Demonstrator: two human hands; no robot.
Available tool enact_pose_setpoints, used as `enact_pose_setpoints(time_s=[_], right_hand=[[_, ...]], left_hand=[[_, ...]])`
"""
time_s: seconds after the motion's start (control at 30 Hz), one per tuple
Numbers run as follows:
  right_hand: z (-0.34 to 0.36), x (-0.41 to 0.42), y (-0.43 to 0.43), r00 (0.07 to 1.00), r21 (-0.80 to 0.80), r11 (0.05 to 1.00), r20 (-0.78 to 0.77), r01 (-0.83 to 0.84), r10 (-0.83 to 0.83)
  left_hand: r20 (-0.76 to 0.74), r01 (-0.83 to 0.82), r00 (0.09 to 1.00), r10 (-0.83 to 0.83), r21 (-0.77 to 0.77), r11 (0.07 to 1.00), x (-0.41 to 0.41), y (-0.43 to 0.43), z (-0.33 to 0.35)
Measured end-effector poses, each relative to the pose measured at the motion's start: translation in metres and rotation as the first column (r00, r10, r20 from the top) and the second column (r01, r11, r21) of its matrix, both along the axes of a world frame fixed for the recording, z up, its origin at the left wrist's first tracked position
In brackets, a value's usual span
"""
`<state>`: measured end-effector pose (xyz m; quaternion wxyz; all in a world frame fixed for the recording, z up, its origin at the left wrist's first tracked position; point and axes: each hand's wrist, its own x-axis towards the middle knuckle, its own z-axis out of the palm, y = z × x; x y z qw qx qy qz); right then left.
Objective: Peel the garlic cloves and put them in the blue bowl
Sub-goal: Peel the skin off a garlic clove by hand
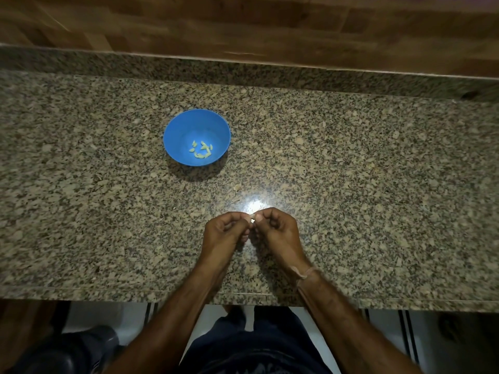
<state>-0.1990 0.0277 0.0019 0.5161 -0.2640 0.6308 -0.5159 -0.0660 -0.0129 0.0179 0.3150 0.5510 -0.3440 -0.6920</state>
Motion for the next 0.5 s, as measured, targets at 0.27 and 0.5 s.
enact_pose_setpoints(time_s=[0.27,0.5], right_hand=[[0.001,0.008,0.003,0.977,0.058,0.996,0.202,0.060,-0.071],[0.007,-0.002,0.007,0.997,-0.078,0.994,0.023,-0.071,0.073]], left_hand=[[0.014,0.006,1.000,-0.006,-0.002,1.000,0.000,0.005,0.001],[0.135,0.061,0.990,-0.044,-0.125,0.990,-0.004,0.004,0.006]])
